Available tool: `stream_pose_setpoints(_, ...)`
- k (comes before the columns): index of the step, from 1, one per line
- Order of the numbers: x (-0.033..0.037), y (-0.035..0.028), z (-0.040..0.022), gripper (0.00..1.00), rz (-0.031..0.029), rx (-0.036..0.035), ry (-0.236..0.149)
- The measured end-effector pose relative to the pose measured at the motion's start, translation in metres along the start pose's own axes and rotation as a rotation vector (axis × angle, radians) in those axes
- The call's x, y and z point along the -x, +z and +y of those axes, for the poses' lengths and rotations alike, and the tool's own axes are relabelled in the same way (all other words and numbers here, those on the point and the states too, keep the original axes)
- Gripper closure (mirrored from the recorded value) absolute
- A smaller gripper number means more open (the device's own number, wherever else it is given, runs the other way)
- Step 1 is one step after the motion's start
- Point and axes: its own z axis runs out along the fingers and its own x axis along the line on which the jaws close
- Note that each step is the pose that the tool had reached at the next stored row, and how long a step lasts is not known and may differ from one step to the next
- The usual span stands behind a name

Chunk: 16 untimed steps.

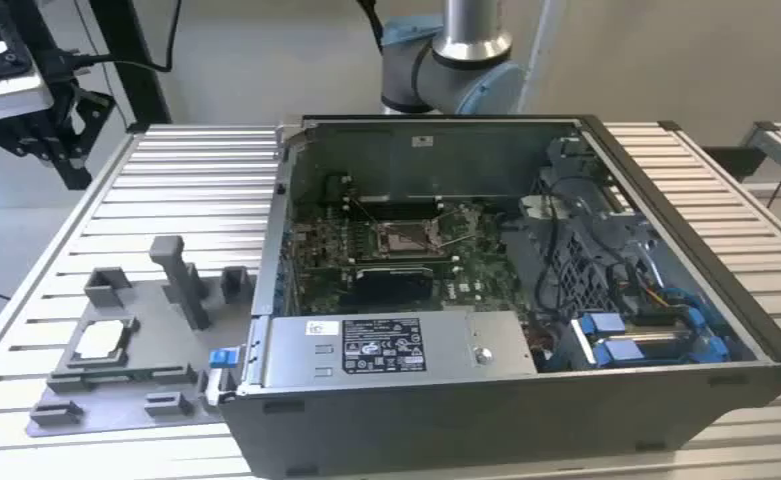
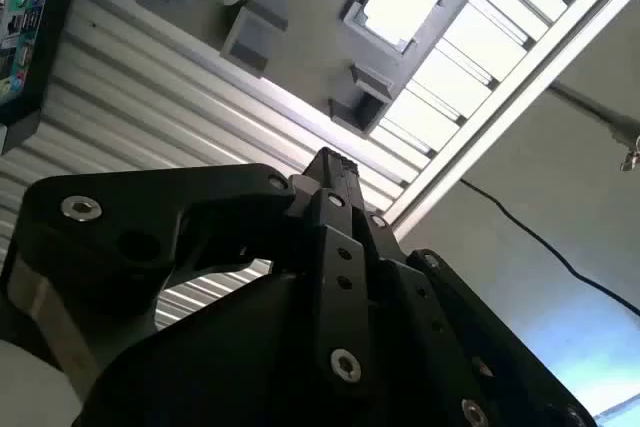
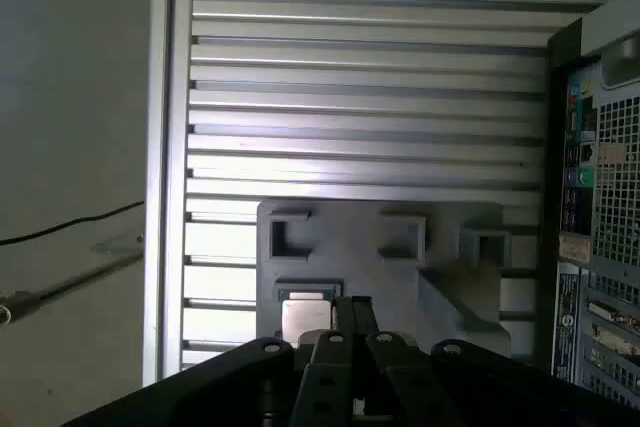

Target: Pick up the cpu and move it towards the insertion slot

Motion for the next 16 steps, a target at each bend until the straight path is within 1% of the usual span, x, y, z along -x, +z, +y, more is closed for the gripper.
stream_pose_setpoints(12,-0.0001,-0.0001,-0.0001,1.00,0.0002,-0.0001,0.000)
stream_pose_setpoints(16,-0.0041,0.0001,-0.0024,1.00,-0.0001,0.0000,0.000)
